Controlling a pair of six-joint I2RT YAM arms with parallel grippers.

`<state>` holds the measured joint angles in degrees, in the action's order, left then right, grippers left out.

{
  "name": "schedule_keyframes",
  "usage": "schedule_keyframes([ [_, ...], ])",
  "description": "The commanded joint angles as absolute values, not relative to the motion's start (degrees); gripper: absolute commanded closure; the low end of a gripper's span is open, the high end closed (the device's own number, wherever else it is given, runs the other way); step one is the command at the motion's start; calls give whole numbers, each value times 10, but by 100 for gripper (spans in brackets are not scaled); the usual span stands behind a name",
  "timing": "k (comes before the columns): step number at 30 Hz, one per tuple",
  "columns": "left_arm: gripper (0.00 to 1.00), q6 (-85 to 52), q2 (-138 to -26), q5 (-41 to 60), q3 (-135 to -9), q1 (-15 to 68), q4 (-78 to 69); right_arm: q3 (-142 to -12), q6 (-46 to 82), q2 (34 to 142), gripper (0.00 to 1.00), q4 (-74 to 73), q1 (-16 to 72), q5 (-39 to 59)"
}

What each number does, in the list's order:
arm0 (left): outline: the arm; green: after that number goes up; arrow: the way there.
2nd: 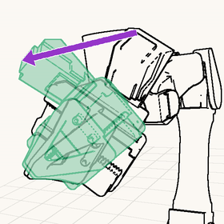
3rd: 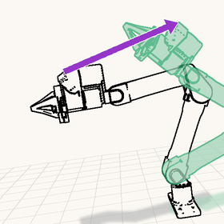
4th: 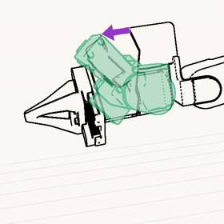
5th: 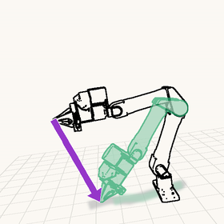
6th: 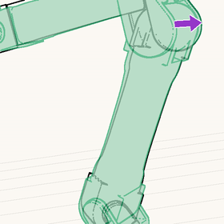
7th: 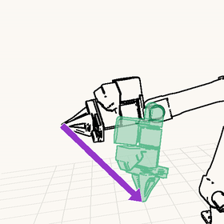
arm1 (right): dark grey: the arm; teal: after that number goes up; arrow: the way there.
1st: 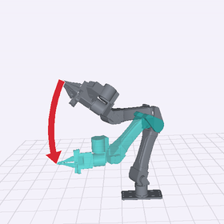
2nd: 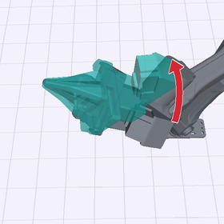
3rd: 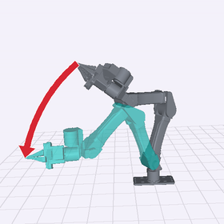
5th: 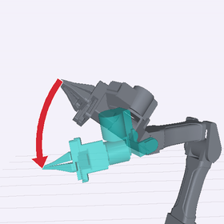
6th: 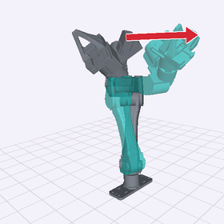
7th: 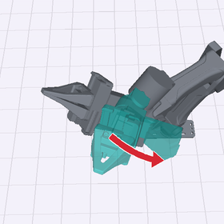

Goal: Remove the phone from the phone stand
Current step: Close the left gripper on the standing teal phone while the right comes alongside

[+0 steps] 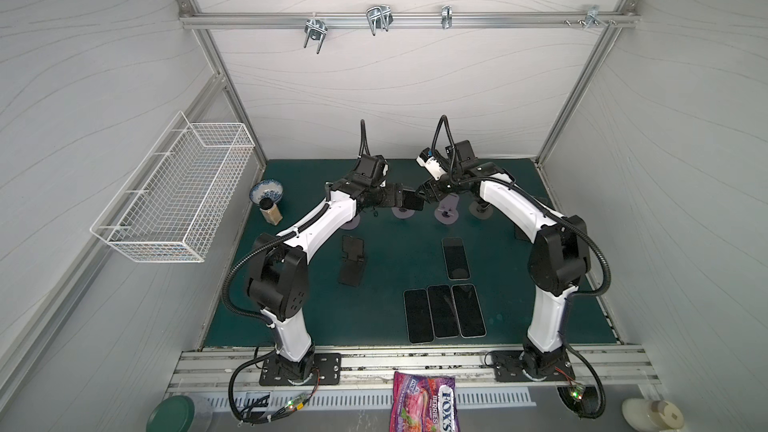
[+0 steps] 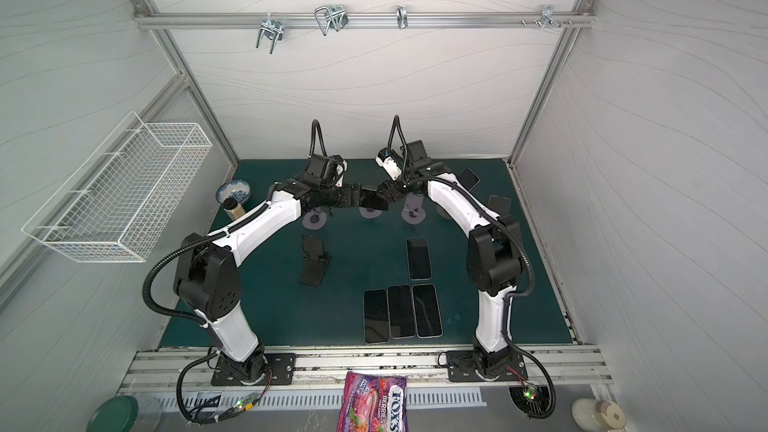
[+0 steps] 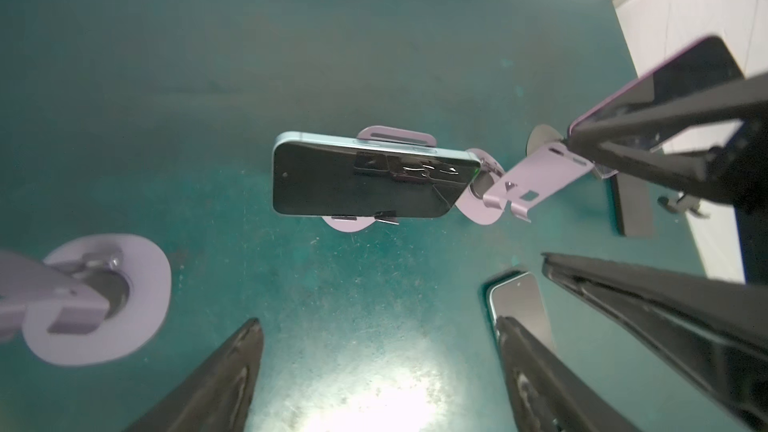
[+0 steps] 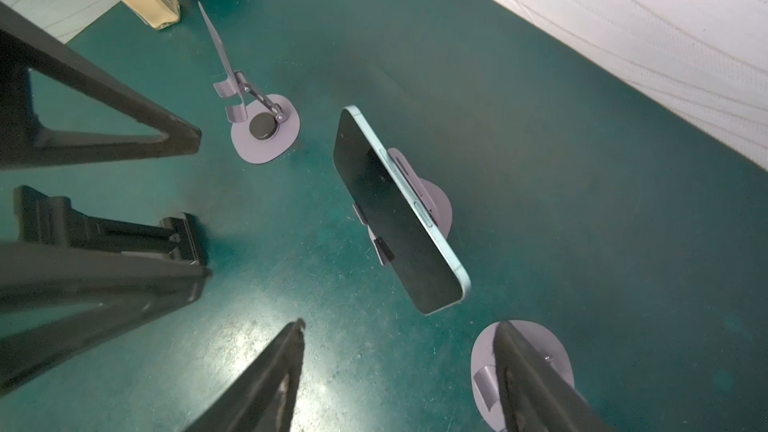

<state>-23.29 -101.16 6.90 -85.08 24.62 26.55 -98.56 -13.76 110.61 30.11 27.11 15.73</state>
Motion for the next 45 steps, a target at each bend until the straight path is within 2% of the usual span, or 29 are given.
schedule_keyframes([
  [1, 11, -348, -1013, 80, -880, 241, 265, -999, -167, 1111, 27, 308, 270, 159],
  [7, 12, -471, -1012, 66, -854, 240, 227, -1006, -165, 1121, 34, 304, 269, 177],
  [18, 12, -656, -1037, 57, -826, 228, 196, -1013, -146, 1138, 35, 304, 269, 188],
  [31, 13, -747, -1077, 53, -820, 219, 146, -996, -134, 1125, 35, 289, 270, 197],
  [45, 13, -771, -1123, 53, -842, 217, 129, -994, -130, 1123, 35, 289, 269, 204],
])
